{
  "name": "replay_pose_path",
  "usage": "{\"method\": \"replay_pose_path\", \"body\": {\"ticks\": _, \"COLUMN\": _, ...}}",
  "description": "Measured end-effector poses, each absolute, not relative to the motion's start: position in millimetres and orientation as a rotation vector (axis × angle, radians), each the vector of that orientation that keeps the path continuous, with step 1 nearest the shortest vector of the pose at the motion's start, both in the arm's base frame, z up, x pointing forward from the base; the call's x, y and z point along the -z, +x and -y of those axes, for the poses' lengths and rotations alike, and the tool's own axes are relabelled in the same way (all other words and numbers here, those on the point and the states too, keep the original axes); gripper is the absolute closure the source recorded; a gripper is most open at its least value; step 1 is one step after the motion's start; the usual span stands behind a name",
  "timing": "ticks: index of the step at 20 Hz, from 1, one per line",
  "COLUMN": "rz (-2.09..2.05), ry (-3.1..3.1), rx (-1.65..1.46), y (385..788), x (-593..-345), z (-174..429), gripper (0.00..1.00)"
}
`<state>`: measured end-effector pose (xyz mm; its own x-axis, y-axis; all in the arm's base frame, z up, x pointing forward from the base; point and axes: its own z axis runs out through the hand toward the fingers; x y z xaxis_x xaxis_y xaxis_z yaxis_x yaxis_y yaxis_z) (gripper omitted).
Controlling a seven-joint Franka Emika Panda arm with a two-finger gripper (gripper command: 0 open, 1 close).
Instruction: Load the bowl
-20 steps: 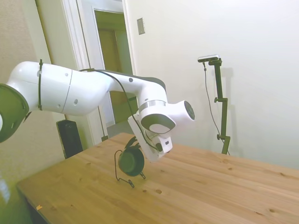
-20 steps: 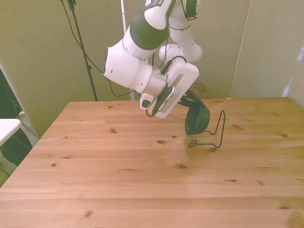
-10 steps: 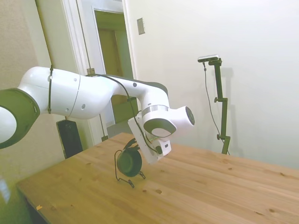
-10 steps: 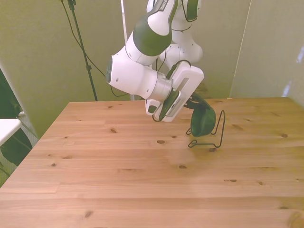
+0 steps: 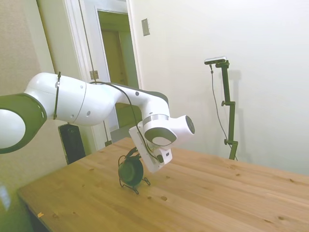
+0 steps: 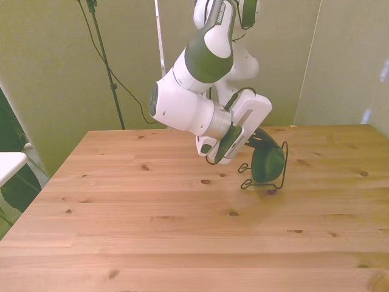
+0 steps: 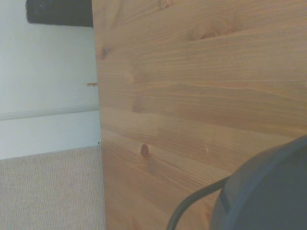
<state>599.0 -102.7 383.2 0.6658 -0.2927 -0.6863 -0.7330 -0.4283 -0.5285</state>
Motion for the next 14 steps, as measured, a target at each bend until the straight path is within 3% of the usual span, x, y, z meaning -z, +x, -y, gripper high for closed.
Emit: {"method": "replay_pose_path", "body": {"ticks": 14, "rz": -0.813, "ry": -2.013, "rx": -0.581, "y": 591.3, "x": -396.6, "z": 115.4, "gripper": 1.0}}
